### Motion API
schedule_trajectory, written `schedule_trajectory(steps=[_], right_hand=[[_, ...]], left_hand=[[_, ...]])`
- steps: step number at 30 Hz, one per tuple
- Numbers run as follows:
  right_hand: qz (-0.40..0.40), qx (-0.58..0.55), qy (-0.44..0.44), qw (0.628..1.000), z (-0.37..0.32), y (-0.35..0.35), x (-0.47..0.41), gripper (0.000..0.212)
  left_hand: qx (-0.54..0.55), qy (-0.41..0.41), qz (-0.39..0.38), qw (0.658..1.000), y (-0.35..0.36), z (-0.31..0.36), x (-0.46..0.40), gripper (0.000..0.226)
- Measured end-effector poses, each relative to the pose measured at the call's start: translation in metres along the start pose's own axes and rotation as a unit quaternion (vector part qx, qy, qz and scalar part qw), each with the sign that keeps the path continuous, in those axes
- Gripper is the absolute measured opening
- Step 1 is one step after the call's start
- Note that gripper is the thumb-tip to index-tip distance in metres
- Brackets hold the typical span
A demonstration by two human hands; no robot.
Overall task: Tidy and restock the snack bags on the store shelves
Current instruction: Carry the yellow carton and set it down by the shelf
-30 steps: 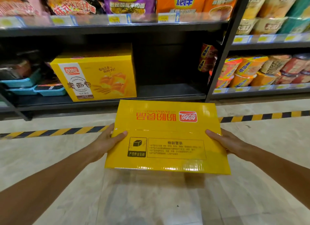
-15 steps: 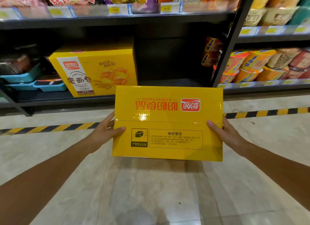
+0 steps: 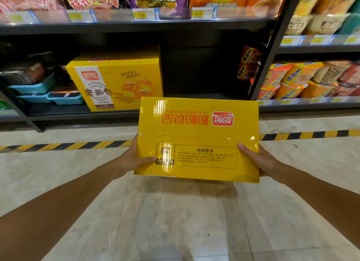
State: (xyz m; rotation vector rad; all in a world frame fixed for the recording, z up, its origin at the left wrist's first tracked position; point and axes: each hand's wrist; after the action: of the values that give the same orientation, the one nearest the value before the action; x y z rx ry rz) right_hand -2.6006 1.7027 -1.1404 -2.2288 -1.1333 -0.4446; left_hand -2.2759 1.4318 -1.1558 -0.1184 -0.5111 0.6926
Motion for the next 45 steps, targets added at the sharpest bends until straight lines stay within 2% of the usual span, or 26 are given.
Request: schedule_trajectory(steps=[2,3,8,11,15,17,19,21,23,24,26,28,30,32,34,39,41,43,45], right_hand=[[0.04,0.014,-0.031,0.999,-0.003,0.0,0.003,0.072],[0.055,0.027,-0.035,0.997,-0.005,0.0,0.005,0.069],[0.05,0.065,-0.002,0.997,0.004,-0.005,0.007,0.079],[0.011,0.049,-0.03,0.998,0.011,-0.009,0.017,0.081],[-0.055,0.061,-0.021,0.996,0.032,-0.01,0.029,0.115],[-0.062,0.066,-0.021,0.996,0.041,-0.001,0.035,0.105],[-0.036,0.055,-0.05,0.997,0.047,0.007,0.034,0.096],[-0.015,0.056,-0.062,0.996,0.042,0.007,0.037,0.078],[0.022,0.089,-0.069,0.993,0.036,0.0,0.037,0.078],[0.051,0.112,-0.07,0.99,0.029,-0.004,0.038,0.081],[0.126,0.137,-0.089,0.978,0.013,-0.014,0.04,0.069],[0.206,0.138,-0.12,0.961,-0.003,-0.021,0.036,0.056],[0.246,0.103,-0.149,0.952,-0.015,-0.022,0.031,0.05],[0.23,0.036,-0.164,0.959,-0.019,-0.019,0.023,0.051],[0.188,-0.027,-0.158,0.969,-0.017,-0.014,0.015,0.06],[0.073,0.011,-0.15,0.986,-0.014,0.002,0.014,0.085],[0.066,0.001,-0.116,0.991,-0.01,0.011,0.012,0.073],[0.067,-0.023,-0.051,0.996,-0.005,0.018,0.011,0.048],[0.084,0.006,-0.041,0.996,-0.003,0.019,0.006,0.035]], left_hand=[[-0.007,0.01,0.005,1.0,0.0,0.005,0.001,0.102],[-0.006,0.008,0.015,1.0,-0.001,0.005,0.001,0.097],[-0.014,-0.007,0.059,0.998,0.006,0.002,0.009,0.072],[-0.033,0.001,0.032,0.999,0.006,0.0,0.021,0.076],[-0.014,0.01,-0.055,0.998,0.003,-0.018,0.032,0.098],[-0.005,0.036,-0.049,0.998,0.009,-0.028,0.033,0.104],[-0.008,0.052,-0.015,0.998,0.014,-0.027,0.034,0.098],[-0.026,0.062,-0.009,0.998,0.013,-0.022,0.033,0.09],[-0.048,0.057,0.004,0.997,0.004,-0.017,0.033,0.082],[-0.055,0.056,0.034,0.996,-0.001,-0.013,0.033,0.074],[-0.053,0.091,0.114,0.988,-0.008,0.002,0.034,0.058],[-0.041,0.118,0.199,0.972,-0.011,0.018,0.033,0.059],[-0.051,0.117,0.253,0.959,-0.012,0.029,0.028,0.057],[-0.026,0.108,0.262,0.959,-0.011,0.032,0.024,0.057],[0.008,0.1,0.252,0.962,-0.008,0.032,0.022,0.062],[0.084,0.074,0.13,0.985,0.01,0.025,0.014,0.093],[0.092,0.072,0.128,0.985,0.014,0.02,0.01,0.097],[0.104,0.067,0.133,0.983,0.016,0.017,0.009,0.09],[0.106,0.049,0.132,0.984,0.018,0.014,0.01,0.087]])
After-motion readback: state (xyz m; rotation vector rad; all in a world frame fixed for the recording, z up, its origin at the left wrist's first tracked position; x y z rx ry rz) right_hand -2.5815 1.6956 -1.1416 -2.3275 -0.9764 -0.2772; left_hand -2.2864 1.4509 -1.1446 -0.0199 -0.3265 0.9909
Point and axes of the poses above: each hand's wrist, its own x-axis away from the middle knuckle, its own y-axis out of the palm, z = x × y, and after that the axes turned 3 degrees about x, right-handed
